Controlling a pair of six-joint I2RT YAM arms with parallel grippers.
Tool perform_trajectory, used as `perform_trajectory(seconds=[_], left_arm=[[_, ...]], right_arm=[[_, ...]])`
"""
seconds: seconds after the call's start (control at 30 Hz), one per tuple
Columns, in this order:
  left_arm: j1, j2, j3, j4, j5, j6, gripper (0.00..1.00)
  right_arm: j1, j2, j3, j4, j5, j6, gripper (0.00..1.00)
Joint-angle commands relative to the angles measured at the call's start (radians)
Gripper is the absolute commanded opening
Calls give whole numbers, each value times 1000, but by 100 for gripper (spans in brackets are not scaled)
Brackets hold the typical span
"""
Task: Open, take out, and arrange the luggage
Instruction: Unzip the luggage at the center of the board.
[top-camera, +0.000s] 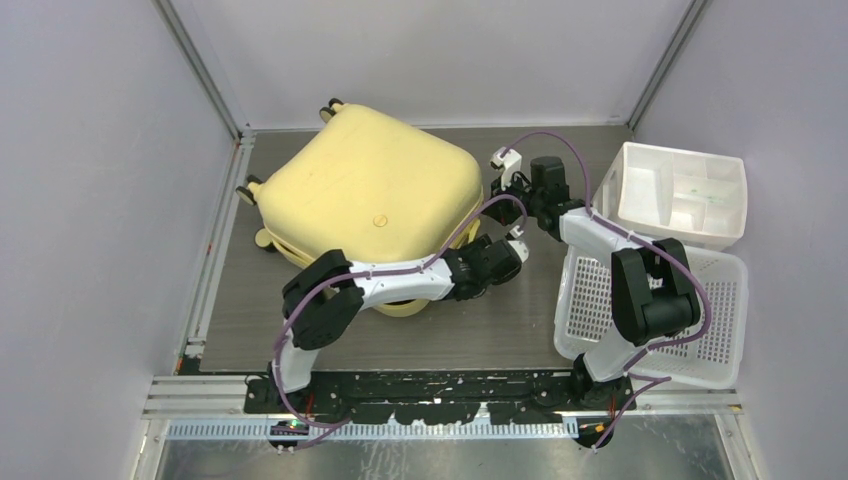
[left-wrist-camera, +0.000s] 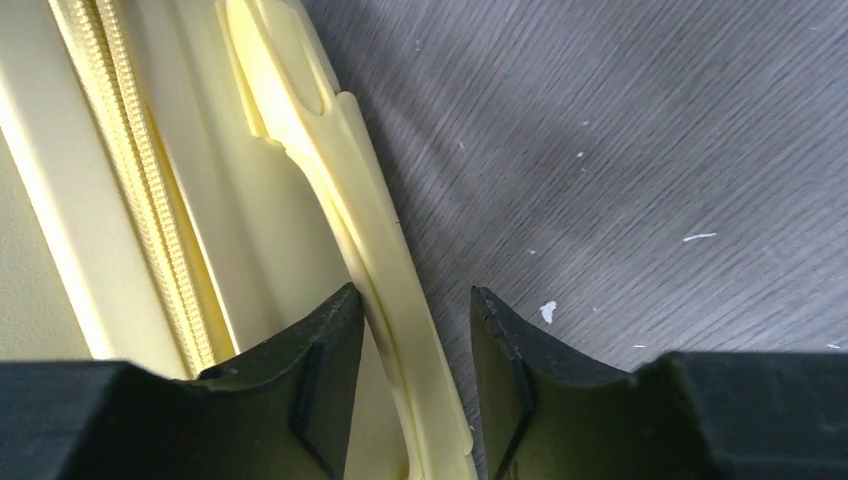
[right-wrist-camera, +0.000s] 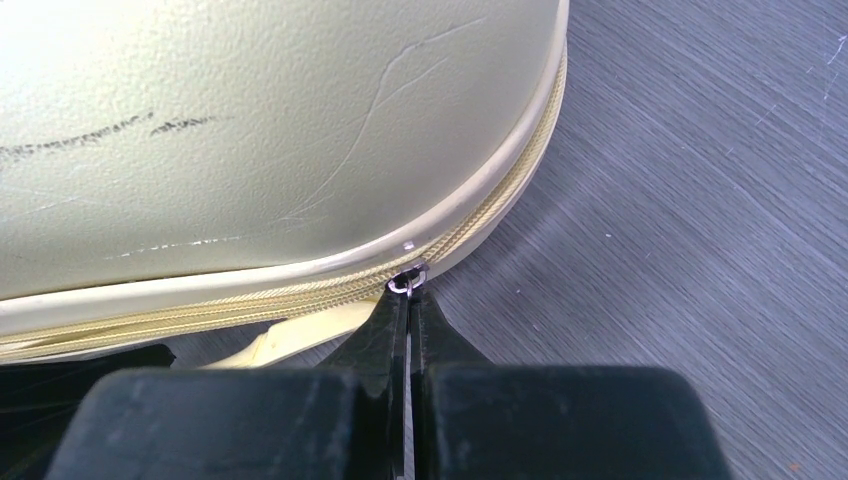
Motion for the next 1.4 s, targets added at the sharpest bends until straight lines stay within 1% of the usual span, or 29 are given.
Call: perform_trajectory(seconds=[0.0, 0.03, 0.07, 0.1, 0.13, 0.17, 0.2, 0.33, 0.5, 0.6, 0.7, 0.83, 0.97, 1.1, 1.2, 1.37], left_arm=[[11, 24, 24, -22, -22, 7, 43], [12, 23, 22, -24, -17, 9, 38], [12, 21, 19, -27, -8, 9, 28], [10, 16, 17, -33, 0, 7, 15], [6, 6, 11, -40, 11, 5, 6], [3, -6, 0, -44, 22, 7, 2], [-3, -28, -17, -46, 34, 14, 1], [-24, -134, -115, -65, 95, 45, 0], [-26, -330, -300, -67, 215, 70, 0], [-25, -446, -385, -87, 249, 105, 0], [-22, -552, -449, -106, 304, 177, 0], [2, -644, -491, -177, 383, 259, 0], [13, -715, -514, -277, 516, 397, 0], [17, -768, -540, -382, 599, 505, 0], [18, -804, -565, -457, 632, 566, 0], [17, -883, -625, -524, 665, 619, 0]], right_arm=[[-2, 2, 39, 30, -16, 0, 1], [-3, 3, 39, 30, -18, -1, 1], [-2, 3, 39, 30, -19, 0, 1], [-3, 2, 40, 30, -19, -2, 1], [-3, -1, 39, 29, -20, -5, 1], [-2, -4, 38, 27, -19, -12, 1], [-2, -8, 37, 23, -19, -21, 1], [-3, -39, 27, -11, -29, -101, 1], [-5, -83, -15, -33, -84, -213, 1], [-5, -105, -33, -34, -126, -235, 1], [0, -124, -47, -61, -153, -232, 1], [30, -139, -63, -61, -126, -235, 1], [38, -127, -41, -73, -98, -233, 1], [57, -119, -31, -92, -102, -272, 1], [74, -105, -13, -121, -99, -319, 1], [77, -59, 46, -161, -105, -369, 1]])
